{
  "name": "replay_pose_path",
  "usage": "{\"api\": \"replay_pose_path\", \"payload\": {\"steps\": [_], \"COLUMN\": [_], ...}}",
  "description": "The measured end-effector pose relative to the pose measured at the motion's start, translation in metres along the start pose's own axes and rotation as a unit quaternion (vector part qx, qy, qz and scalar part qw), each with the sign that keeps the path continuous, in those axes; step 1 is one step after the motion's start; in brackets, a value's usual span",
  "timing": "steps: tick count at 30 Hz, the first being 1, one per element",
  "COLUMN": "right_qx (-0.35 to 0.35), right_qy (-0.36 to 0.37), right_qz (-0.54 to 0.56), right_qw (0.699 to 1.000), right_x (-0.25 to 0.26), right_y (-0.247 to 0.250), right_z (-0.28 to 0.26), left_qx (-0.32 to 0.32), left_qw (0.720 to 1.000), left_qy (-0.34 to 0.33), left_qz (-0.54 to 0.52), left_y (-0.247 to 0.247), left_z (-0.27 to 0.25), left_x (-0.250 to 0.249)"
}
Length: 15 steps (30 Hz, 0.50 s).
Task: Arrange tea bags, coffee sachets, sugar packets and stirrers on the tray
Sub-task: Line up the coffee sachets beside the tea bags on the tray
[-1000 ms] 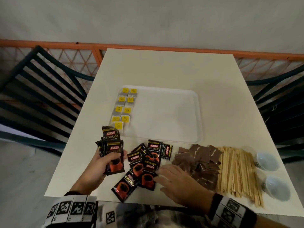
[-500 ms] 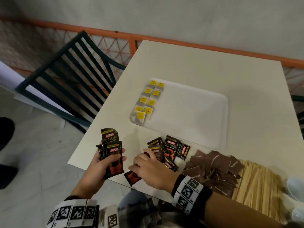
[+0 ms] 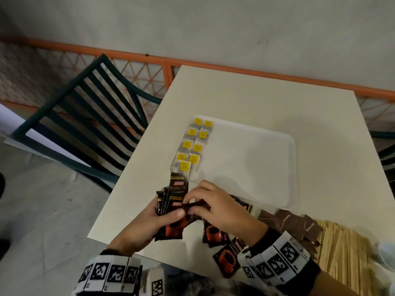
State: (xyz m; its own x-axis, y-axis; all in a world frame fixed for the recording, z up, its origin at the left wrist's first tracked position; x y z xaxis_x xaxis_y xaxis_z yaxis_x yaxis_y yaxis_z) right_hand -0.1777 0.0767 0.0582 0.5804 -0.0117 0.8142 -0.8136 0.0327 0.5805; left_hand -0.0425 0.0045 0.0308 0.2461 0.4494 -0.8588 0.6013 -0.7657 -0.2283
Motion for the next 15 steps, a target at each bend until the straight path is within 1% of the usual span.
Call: {"api": "replay_pose_path", "payload": {"steps": [2,5,6,8,9,11,13,15], "right_qx": [-0.030,-0.095,-0.125,-0.168,-0.164,-0.115,-0.078,-0.078], "right_qy": [-0.033,-0.068,-0.088,-0.161,-0.198,-0.235,-0.229,-0.213], "right_qz": [-0.006,0.004,0.020,0.081,0.109,0.104,0.120,0.179], "right_qw": [0.999,0.993,0.988,0.969,0.960,0.959,0.963,0.957], "right_x": [-0.002,-0.008,-0.011,-0.018,-0.022,-0.027,-0.028,-0.030], "right_y": [0.005,0.009,0.010,0.014,0.013,0.010,0.006,0.004], "right_z": [0.001,-0.005,-0.007,-0.012,-0.013,-0.013,-0.011,-0.007], "left_qx": [0.021,0.029,0.027,0.007,-0.004,-0.016,-0.017,-0.006], "left_qw": [1.000,0.999,1.000,1.000,0.999,0.996,0.996,0.998], "left_qy": [0.009,0.008,0.004,-0.007,-0.013,-0.021,-0.018,-0.005], "left_qz": [0.020,0.026,0.016,-0.025,-0.049,-0.081,-0.081,-0.068], "left_y": [-0.004,-0.007,-0.009,-0.009,-0.008,-0.004,0.000,0.001], "left_z": [0.009,0.022,0.024,0.031,0.034,0.040,0.045,0.049], "left_x": [-0.004,-0.008,-0.010,-0.014,-0.017,-0.021,-0.024,-0.024]}}
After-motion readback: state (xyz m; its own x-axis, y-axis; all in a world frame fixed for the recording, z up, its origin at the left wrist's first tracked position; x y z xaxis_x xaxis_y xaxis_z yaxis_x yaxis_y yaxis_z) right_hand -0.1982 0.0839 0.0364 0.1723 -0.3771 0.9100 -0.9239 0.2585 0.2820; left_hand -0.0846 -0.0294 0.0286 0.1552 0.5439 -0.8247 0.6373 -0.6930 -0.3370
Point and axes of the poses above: each hand's wrist, its own z-axis towards the middle knuckle, its own y-axis out of the back of the hand, x = y × z, the point moved 5 cm from there along z, towards the middle knuckle, and after that the axes turned 3 degrees about y, right-handed, at the moved point
